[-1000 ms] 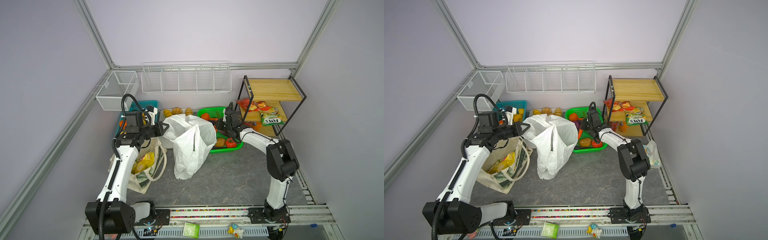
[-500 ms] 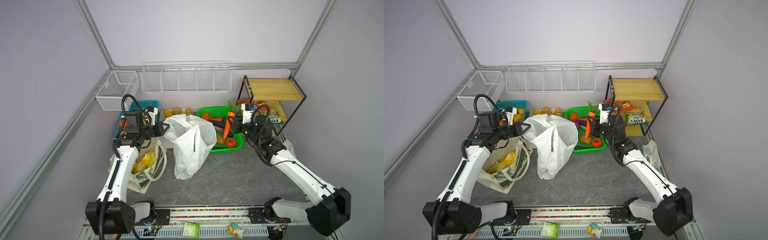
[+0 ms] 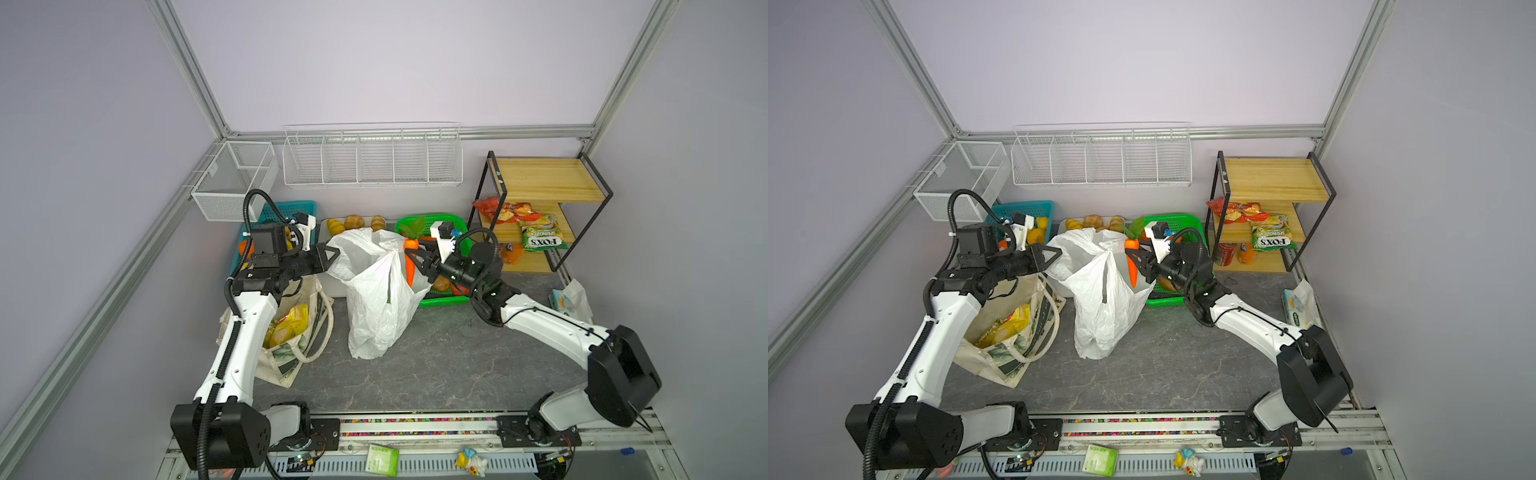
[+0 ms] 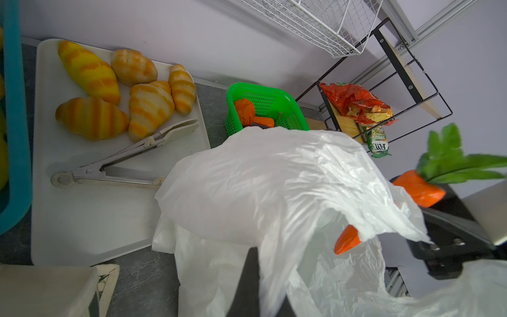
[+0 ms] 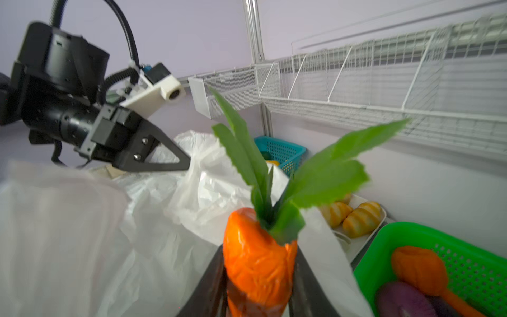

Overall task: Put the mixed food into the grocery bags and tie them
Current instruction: 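Lower the carrot into the white bag and release it with the right gripper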

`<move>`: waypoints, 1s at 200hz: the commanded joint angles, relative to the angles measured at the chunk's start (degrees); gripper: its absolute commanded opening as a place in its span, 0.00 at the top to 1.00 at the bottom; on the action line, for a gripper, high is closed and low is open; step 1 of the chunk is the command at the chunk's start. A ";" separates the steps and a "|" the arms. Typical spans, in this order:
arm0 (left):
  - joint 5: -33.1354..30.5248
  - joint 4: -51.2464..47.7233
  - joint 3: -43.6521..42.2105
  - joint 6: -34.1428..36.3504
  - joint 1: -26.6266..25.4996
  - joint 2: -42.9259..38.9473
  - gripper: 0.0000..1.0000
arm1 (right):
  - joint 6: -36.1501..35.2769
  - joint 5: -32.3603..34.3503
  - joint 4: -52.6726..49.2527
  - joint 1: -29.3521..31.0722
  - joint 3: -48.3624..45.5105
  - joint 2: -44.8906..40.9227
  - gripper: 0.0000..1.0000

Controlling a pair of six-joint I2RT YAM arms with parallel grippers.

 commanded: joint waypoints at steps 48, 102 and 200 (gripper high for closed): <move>0.00 0.51 -0.28 -0.40 -0.02 -1.10 1.00 | -11.19 -5.59 4.10 3.01 -3.18 1.66 0.65; -0.25 0.33 -0.19 -0.18 -0.07 -0.88 1.00 | -13.33 -1.20 -6.43 3.58 -1.71 -0.80 0.48; -1.19 -0.30 -0.01 0.42 -0.02 -0.79 1.00 | -7.03 -1.84 -17.67 -0.96 -3.15 -16.07 0.25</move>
